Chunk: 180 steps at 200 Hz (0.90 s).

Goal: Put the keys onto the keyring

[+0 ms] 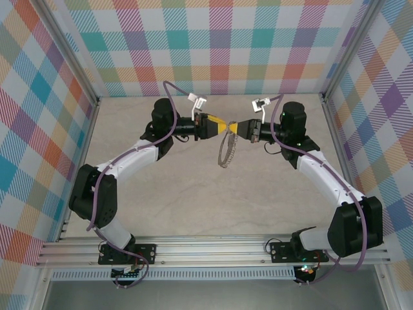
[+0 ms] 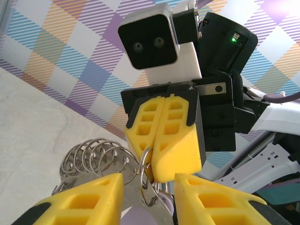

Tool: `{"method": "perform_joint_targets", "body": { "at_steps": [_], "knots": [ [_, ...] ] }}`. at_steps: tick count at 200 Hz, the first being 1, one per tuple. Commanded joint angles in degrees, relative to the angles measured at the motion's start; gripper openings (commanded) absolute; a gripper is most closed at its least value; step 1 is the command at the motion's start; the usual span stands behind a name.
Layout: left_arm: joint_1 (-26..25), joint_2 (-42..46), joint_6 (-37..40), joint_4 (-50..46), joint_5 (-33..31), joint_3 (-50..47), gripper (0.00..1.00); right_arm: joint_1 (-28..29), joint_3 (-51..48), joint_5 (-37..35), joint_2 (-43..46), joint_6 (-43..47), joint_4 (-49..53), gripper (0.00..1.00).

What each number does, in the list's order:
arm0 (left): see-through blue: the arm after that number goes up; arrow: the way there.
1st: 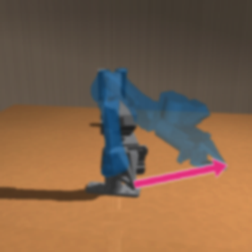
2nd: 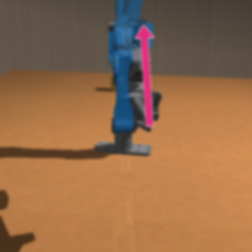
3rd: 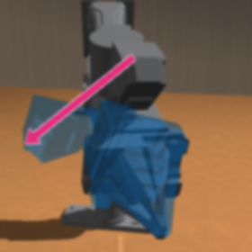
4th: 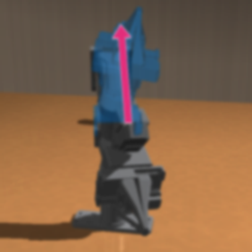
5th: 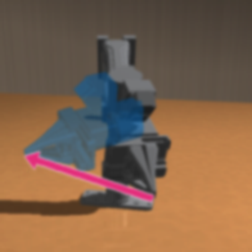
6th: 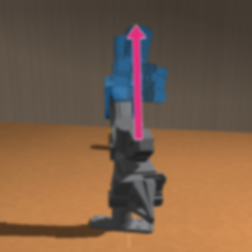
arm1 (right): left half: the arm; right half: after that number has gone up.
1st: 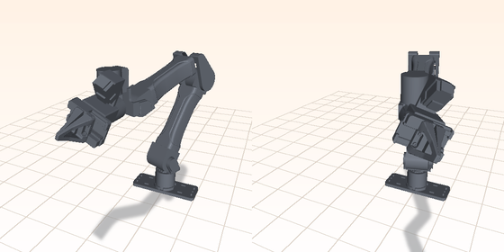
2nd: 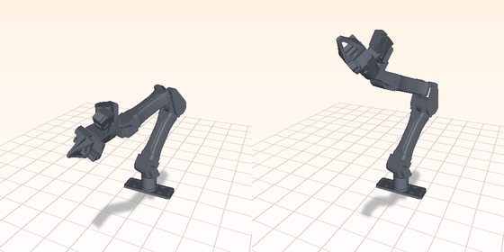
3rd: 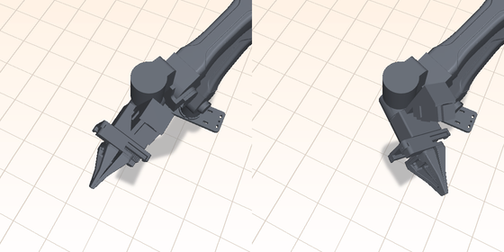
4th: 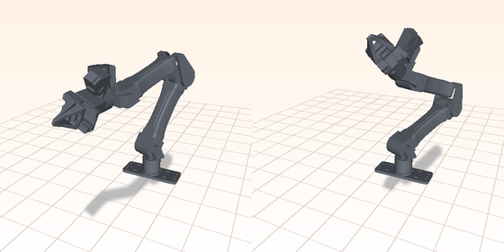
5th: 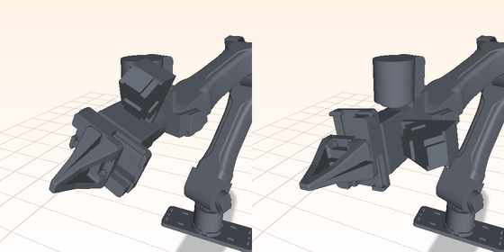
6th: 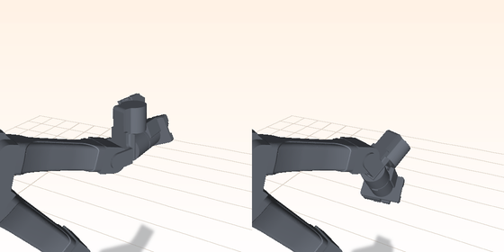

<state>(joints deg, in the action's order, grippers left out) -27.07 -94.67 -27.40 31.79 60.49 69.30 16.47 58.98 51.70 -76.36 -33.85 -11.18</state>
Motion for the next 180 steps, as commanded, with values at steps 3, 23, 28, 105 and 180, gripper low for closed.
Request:
{"method": "perform_joint_targets", "body": {
  "at_steps": [3,23,28,105,180],
  "knots": [
    [-0.2,-0.4,0.1,1.4,2.1,2.3,0.33,-0.3,0.5,1.3,-0.1,-0.6,-4.0,0.00],
    [-0.6,-0.7,0.3,1.4,2.5,2.5,0.31,-0.3,0.4,1.2,-0.1,-0.6,-4.1,0.00],
    [-0.7,-0.7,0.3,1.4,2.6,2.6,0.30,-0.3,0.4,1.2,-0.2,-0.6,-4.2,0.00],
    [-2.2,-1.4,0.2,1.9,1.6,3.2,0.23,-0.3,0.2,1.4,-0.7,-1.1,-4.7,0.00],
    [-3.1,-1.5,0.2,2.7,1.7,3.5,0.00,-0.3,0.1,1.7,-1.0,-1.8,-5.4,0.00]
  ]
}}
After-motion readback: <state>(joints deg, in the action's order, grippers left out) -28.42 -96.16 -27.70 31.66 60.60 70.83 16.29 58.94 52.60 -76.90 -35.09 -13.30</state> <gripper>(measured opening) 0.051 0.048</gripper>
